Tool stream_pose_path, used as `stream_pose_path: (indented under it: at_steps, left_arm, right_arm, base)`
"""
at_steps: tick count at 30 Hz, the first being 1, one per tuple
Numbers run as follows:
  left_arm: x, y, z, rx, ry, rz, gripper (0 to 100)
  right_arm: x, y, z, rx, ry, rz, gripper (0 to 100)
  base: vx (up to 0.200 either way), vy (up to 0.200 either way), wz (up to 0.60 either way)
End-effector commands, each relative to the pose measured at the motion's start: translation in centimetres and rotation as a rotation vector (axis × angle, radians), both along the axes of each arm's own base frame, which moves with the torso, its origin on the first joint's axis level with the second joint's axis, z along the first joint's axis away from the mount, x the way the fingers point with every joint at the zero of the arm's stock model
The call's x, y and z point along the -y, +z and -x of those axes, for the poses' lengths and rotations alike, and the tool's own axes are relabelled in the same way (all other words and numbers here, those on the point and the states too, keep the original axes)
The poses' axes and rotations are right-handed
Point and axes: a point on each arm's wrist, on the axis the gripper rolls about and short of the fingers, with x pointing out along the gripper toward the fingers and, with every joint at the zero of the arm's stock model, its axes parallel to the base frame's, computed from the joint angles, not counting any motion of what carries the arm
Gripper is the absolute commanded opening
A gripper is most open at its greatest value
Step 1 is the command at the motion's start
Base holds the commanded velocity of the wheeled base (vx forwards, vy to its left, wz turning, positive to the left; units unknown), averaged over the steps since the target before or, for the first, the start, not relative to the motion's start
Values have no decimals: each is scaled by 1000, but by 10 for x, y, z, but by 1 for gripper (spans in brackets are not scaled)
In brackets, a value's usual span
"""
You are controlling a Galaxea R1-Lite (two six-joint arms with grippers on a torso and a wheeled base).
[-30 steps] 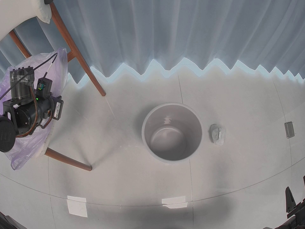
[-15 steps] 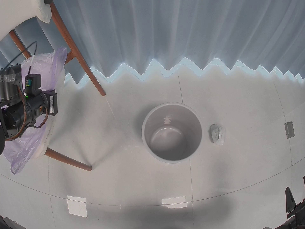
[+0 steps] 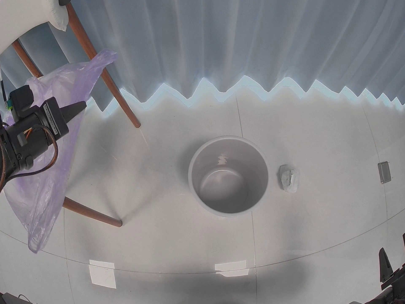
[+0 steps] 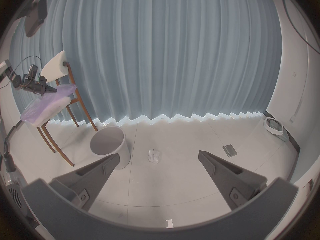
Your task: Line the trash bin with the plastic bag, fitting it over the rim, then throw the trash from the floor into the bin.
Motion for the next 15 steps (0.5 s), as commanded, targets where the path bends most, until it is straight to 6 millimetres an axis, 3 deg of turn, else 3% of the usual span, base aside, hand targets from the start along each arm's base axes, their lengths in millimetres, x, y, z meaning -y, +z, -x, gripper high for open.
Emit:
stream_pose_path:
  at_steps: [1, 7, 10, 15]
  left_arm:
    - [17, 8, 25, 4, -166, 102, 0]
    - [33, 12, 33, -1, -294, 138, 0]
    - [44, 17, 40, 58, -447, 165, 0]
    - [62, 19, 36, 97, -565, 186, 0]
  right_arm:
    - [0, -5, 0, -1, 0, 0, 100]
    - [0, -5, 0, -1, 0, 0, 100]
    - [0, -5, 0, -1, 0, 0, 100]
    - [0, -5, 0, -1, 0, 0, 100]
  base:
    - [0, 0, 0]
    - [0, 0, 0]
    - [0, 0, 0]
    - [0, 0, 0]
